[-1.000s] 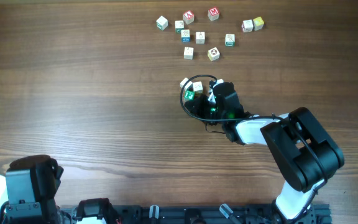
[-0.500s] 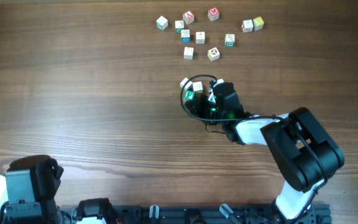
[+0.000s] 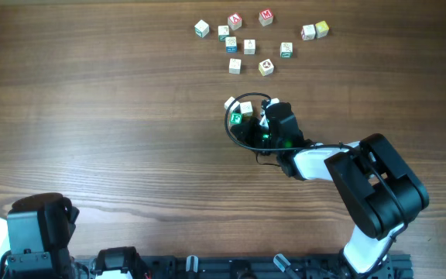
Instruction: Form a circle
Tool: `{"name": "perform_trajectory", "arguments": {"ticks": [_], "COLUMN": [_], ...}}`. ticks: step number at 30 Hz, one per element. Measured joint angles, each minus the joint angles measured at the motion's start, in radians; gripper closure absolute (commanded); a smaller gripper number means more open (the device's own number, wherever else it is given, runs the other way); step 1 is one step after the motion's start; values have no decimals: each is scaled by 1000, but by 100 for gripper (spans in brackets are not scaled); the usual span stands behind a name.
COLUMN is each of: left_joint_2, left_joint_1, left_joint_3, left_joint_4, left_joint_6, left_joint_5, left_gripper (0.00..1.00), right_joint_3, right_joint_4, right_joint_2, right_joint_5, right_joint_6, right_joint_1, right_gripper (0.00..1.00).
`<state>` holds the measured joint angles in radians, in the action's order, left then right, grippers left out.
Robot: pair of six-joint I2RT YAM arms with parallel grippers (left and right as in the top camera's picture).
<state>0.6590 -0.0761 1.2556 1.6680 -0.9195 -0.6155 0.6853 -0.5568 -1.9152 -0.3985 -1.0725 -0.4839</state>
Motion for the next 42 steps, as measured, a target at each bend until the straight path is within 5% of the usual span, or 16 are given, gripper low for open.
{"name": "perform_trajectory", "arguments": {"ticks": [11, 17, 26, 35, 42], "left_joint_2": [0, 0, 0, 0, 0], "left_joint_1": [0, 0, 0, 0, 0], "left_joint_3": [0, 0, 0, 0, 0], "left_joint_4": [0, 0, 0, 0, 0], "left_joint_6": [0, 0, 0, 0, 0], "left_joint_5": [0, 0, 0, 0, 0], "left_gripper": [0, 0, 0, 0, 0], "right_joint_3": [0, 5, 16, 203, 230], "right_joint_4": [2, 143, 265, 486, 502], "right_joint_2": [0, 36, 271, 277, 277], "right_joint_5": [-47, -50, 91, 217, 355], "right_joint_6": [2, 35, 144, 306, 364], "right_joint_1": [0, -2, -85, -91, -90], "right_gripper": [96, 95, 95, 95, 96]}}
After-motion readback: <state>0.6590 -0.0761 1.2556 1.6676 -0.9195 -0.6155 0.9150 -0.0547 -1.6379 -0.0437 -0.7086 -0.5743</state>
